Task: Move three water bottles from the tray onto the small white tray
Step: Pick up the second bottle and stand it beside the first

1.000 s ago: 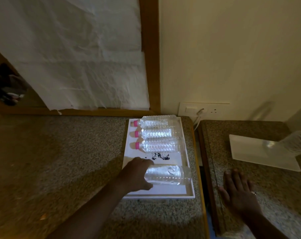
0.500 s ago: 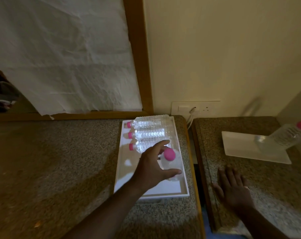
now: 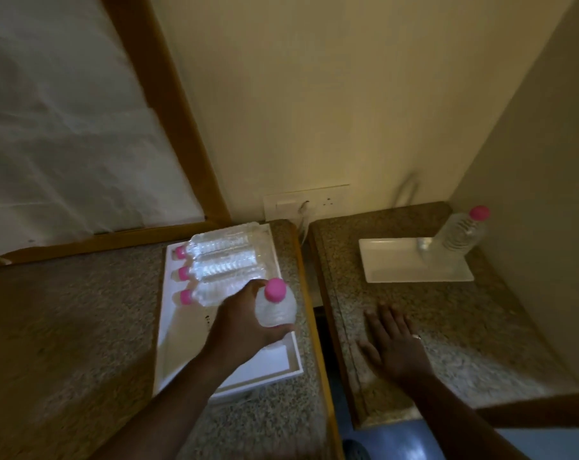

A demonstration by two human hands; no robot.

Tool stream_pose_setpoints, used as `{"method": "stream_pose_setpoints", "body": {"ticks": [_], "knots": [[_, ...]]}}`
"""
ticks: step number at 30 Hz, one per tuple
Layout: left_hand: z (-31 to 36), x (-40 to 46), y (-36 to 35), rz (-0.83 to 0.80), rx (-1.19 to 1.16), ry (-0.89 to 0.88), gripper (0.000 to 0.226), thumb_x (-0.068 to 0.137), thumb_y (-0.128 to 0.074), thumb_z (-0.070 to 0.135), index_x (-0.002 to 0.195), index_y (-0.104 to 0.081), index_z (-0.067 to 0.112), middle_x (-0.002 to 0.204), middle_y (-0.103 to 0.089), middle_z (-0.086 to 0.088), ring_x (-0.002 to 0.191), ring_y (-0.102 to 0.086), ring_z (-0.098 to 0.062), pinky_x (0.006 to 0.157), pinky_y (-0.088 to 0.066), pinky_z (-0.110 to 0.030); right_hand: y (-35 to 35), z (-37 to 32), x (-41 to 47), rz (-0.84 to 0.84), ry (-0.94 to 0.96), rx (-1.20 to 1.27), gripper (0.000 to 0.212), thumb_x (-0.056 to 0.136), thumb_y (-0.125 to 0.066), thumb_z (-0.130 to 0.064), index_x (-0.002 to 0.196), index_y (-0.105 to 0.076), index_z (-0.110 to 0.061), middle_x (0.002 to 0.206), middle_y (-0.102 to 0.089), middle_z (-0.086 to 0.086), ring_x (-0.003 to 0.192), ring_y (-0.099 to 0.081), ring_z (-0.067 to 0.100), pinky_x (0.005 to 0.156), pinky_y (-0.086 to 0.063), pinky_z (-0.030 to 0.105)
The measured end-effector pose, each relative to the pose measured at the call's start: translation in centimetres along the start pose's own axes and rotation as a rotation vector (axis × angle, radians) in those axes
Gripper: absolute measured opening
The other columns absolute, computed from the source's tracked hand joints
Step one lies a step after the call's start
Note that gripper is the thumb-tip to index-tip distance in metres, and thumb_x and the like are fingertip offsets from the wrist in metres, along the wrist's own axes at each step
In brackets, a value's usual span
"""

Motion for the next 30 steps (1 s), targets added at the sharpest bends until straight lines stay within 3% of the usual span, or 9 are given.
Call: {"method": "stream_pose_setpoints", "body": {"ticks": [3,6,12,16,18,20,22,24,30], "knots": [[2.0,0.9,1.5,0.043,0.073,-0.049,0.074,0.049,-0.087,0.057,0.105,-0.039,0.055,0.095,-0.05,0.034,0.089,-0.048,0.007,0.073,-0.038,-0.013,0.5,3.3,-1.0,0.027,-0.05,0.028,0.074,0.094,-0.017,-0.073,0.153,-0.017,-0.028,0.162,-0.007,0.007,0.148,0.003,0.026,0.119,-0.004,0.052],[5.1,2.5,1.8,0.053,0.053,-0.077,0.074,0.049,-0.088,0.053,0.105,-0.04,0.056,0.102,-0.049,0.029,0.099,-0.049,-0.006,0.081,-0.038,-0.027,0.9,7.1,-1.9,0.033,-0.117,0.021,0.077,0.092,-0.015,-0.076,0.152,-0.017,-0.028,0.162,-0.003,0.005,0.148,0.006,0.024,0.119,-0.001,0.05],[10.8,8.1,-4.4,-0.054,-0.074,-0.099,0.078,0.048,-0.093,0.041,0.115,-0.056,0.027,0.102,-0.067,0.007,0.091,-0.063,-0.012,0.069,-0.046,-0.023,2.1,12.1,-2.6,0.075,-0.176,0.034,0.083,0.091,-0.015,-0.077,0.153,-0.019,-0.022,0.163,-0.004,0.007,0.149,0.003,0.024,0.119,0.003,0.045],[15.1,12.6,-11.6,-0.149,-0.138,-0.127,0.069,0.05,-0.095,0.026,0.11,-0.061,0.018,0.105,-0.069,-0.002,0.098,-0.066,-0.02,0.081,-0.055,-0.036,2.5,15.3,-2.8,0.109,-0.199,0.057,0.082,0.092,-0.016,-0.075,0.155,-0.011,-0.024,0.163,-0.002,0.007,0.149,0.009,0.022,0.119,0.004,0.044],[16.8,14.4,-14.4,-0.152,-0.114,-0.144,0.067,0.049,-0.095,0.029,0.105,-0.059,0.025,0.1,-0.067,0.007,0.092,-0.063,-0.007,0.079,-0.053,-0.02,2.5,16.7,-2.7,0.116,-0.207,0.076,0.082,0.091,-0.013,-0.076,0.155,-0.007,-0.025,0.163,0.003,0.007,0.147,0.016,0.022,0.118,0.009,0.044],[17.9,16.0,-16.3,-0.152,-0.13,-0.158,0.066,0.049,-0.095,0.031,0.1,-0.053,0.036,0.089,-0.058,0.023,0.077,-0.056,0.012,0.063,-0.04,0.0,2.6,17.3,-2.6,0.128,-0.202,0.079,0.082,0.091,-0.012,-0.076,0.155,-0.004,-0.026,0.163,0.009,0.005,0.146,0.023,0.02,0.114,0.021,0.039],[18.7,17.3,-18.6,-0.201,-0.137,-0.169,0.069,0.051,-0.094,0.032,0.107,-0.054,0.033,0.095,-0.059,0.019,0.083,-0.056,0.008,0.063,-0.037,-0.004,2.6,17.8,-2.5,0.142,-0.196,0.06,0.081,0.092,-0.013,-0.075,0.155,-0.004,-0.025,0.163,0.009,0.007,0.146,0.023,0.02,0.112,0.027,0.037],[18.8,18.4,-20.6,-0.232,-0.158,-0.176,0.071,0.053,-0.094,0.028,0.113,-0.055,0.027,0.105,-0.061,0.01,0.096,-0.058,-0.009,0.071,-0.041,-0.016,2.4,18.0,-2.4,0.15,-0.195,0.055,0.08,0.093,-0.016,-0.073,0.155,-0.005,-0.024,0.163,0.007,0.008,0.147,0.019,0.023,0.115,0.023,0.04],[18.1,19.8,-23.8,-0.273,-0.174,-0.186,0.066,0.055,-0.093,0.025,0.098,-0.05,0.05,0.102,-0.061,0.017,0.102,-0.06,-0.013,0.079,-0.047,-0.028,2.4,17.9,-2.5,0.185,-0.189,0.036,0.077,0.095,-0.025,-0.068,0.154,-0.017,-0.018,0.163,-0.003,0.012,0.149,0.009,0.029,0.118,0.012,0.046]]}}
Point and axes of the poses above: each hand's wrist, its own x-axis towards the middle knuckle, its own y-axis out of the back of the hand, z = x × y, the point moved 8 cm from there along x, towards the middle knuckle
